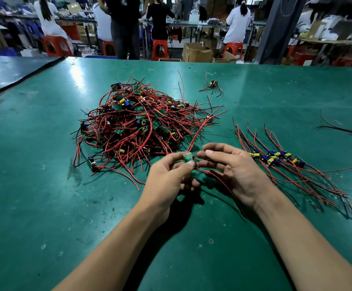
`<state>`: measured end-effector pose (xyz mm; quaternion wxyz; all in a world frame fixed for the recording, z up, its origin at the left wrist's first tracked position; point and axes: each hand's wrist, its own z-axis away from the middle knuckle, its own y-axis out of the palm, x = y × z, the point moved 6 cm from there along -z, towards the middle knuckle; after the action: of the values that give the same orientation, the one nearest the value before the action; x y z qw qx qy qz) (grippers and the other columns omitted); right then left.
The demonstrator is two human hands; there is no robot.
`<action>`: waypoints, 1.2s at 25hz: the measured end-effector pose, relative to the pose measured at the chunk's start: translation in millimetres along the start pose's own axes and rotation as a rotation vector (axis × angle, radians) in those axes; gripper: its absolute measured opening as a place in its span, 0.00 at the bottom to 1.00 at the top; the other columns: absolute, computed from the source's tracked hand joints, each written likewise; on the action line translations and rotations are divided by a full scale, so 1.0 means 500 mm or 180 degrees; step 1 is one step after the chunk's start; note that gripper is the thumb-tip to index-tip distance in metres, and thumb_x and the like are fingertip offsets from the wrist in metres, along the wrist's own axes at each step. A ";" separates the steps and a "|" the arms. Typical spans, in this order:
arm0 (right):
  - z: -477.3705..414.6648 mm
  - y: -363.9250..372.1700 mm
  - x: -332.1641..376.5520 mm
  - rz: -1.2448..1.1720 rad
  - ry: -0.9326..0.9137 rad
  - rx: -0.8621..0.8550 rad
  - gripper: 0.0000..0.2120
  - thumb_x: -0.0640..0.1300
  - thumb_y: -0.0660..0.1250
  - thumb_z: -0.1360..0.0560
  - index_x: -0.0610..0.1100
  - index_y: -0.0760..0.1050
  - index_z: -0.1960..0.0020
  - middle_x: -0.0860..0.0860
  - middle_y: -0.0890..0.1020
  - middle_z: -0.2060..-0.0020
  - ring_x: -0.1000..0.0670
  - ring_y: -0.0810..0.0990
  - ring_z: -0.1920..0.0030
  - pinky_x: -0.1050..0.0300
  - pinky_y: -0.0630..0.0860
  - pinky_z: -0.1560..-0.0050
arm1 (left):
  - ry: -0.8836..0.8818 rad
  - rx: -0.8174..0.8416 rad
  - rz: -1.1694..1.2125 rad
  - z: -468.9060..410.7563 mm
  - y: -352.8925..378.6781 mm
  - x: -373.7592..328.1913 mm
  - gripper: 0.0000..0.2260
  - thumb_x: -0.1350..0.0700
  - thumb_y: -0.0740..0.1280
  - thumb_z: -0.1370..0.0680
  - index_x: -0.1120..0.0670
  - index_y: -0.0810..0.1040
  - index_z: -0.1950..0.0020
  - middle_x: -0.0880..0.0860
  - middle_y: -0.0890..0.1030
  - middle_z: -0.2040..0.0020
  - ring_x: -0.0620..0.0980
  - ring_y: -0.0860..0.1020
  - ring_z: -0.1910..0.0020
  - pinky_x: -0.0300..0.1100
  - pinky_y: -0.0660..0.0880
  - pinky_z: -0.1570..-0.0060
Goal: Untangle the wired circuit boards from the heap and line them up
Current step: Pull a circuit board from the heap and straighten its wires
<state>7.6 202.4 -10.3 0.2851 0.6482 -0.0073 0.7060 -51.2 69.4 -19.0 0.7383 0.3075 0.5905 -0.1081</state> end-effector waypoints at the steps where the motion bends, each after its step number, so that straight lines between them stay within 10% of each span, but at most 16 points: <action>1: 0.000 -0.001 -0.001 0.0098 0.0010 -0.0024 0.15 0.42 0.74 0.35 0.42 0.80 0.48 0.45 0.86 0.54 0.51 0.85 0.59 0.54 0.81 0.52 | -0.0054 0.0085 0.0036 -0.001 0.002 0.000 0.08 0.64 0.66 0.21 0.59 0.77 0.43 0.53 0.83 0.62 0.47 0.77 0.74 0.36 0.73 0.75; 12: 0.015 0.020 -0.002 0.0743 -0.0130 0.0415 0.13 0.47 0.76 0.31 0.45 0.85 0.48 0.43 0.86 0.52 0.47 0.85 0.56 0.53 0.78 0.56 | -0.0510 0.0933 0.0015 -0.006 0.023 0.019 0.14 0.59 0.61 0.29 0.56 0.85 0.52 0.65 0.82 0.60 0.56 0.77 0.72 0.42 0.73 0.71; 25: 0.006 0.023 -0.013 -0.0121 0.0239 0.0340 0.07 0.40 0.76 0.34 0.49 0.80 0.58 0.47 0.79 0.69 0.51 0.77 0.73 0.58 0.76 0.73 | -0.0162 0.0740 -0.0400 0.010 0.022 -0.005 0.08 0.66 0.64 0.22 0.59 0.81 0.56 0.60 0.85 0.60 0.52 0.82 0.67 0.39 0.79 0.66; 30: 0.003 0.019 -0.019 0.0123 0.0247 0.0587 0.07 0.41 0.76 0.31 0.48 0.83 0.54 0.45 0.81 0.60 0.50 0.78 0.67 0.58 0.78 0.67 | -0.0141 0.0591 -0.0379 0.007 0.017 -0.008 0.11 0.64 0.65 0.21 0.57 0.83 0.60 0.60 0.84 0.62 0.51 0.80 0.70 0.37 0.76 0.71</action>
<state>5.1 190.0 -15.2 0.2106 0.6436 0.0563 0.7336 -44.9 73.1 -12.0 0.7118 0.3364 0.5787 -0.2128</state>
